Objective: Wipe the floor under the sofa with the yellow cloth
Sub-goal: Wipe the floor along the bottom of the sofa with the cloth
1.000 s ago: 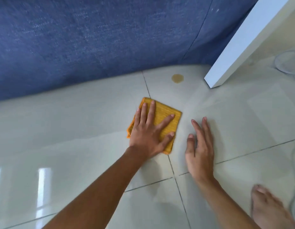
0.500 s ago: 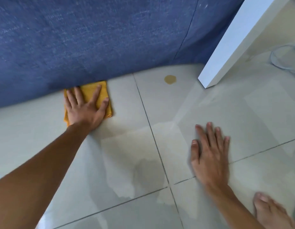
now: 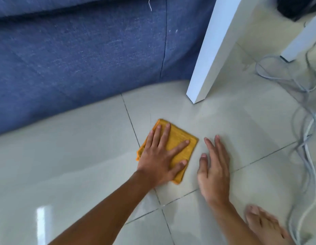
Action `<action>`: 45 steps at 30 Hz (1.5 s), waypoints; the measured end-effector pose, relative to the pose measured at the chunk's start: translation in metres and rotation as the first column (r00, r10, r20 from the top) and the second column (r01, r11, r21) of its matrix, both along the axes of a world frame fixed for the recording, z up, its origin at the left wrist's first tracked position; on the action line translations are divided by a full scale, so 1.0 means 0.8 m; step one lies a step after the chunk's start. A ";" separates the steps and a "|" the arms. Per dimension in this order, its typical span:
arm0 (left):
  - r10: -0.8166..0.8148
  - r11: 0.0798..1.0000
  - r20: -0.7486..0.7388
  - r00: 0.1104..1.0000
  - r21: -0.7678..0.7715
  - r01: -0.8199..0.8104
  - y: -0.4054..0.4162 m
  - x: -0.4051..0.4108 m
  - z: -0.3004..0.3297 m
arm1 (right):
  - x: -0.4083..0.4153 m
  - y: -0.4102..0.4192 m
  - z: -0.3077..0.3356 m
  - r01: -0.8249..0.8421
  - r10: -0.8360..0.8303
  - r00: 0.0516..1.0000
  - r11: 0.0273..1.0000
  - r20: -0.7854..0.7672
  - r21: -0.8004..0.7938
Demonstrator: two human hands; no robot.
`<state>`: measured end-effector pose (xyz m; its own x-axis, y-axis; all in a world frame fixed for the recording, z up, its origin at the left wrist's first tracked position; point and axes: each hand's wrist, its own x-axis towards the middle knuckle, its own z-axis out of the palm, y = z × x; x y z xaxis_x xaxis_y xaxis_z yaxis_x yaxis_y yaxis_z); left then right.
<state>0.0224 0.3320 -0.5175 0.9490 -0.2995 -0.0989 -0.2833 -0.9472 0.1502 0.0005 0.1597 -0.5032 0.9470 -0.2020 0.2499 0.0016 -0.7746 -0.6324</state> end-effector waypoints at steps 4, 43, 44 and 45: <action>0.075 0.996 0.025 0.997 0.045 -0.076 0.109 -0.088 -0.003 | 0.010 -0.020 -0.008 -0.009 -0.022 0.994 0.959 -0.103 -0.282; 0.812 0.582 0.014 0.583 0.039 -0.812 0.343 -0.375 0.008 | -0.163 0.269 -0.008 -0.547 0.507 0.837 0.797 -0.207 -0.256; 0.836 0.547 0.016 0.548 0.047 -0.836 0.371 -0.389 0.007 | -0.166 0.281 -0.009 -0.554 0.515 0.832 0.790 -0.205 -0.261; 0.858 0.513 0.013 0.514 0.052 -0.857 0.400 -0.399 0.006 | -0.170 0.292 -0.011 -0.564 0.525 0.826 0.780 -0.205 -0.271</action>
<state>-0.2972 0.6518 -0.5128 0.7405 0.6643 -0.1016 0.6720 -0.7342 0.0970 -0.1351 0.3931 -0.5118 0.9003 0.4247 0.0955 0.4268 -0.8182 -0.3852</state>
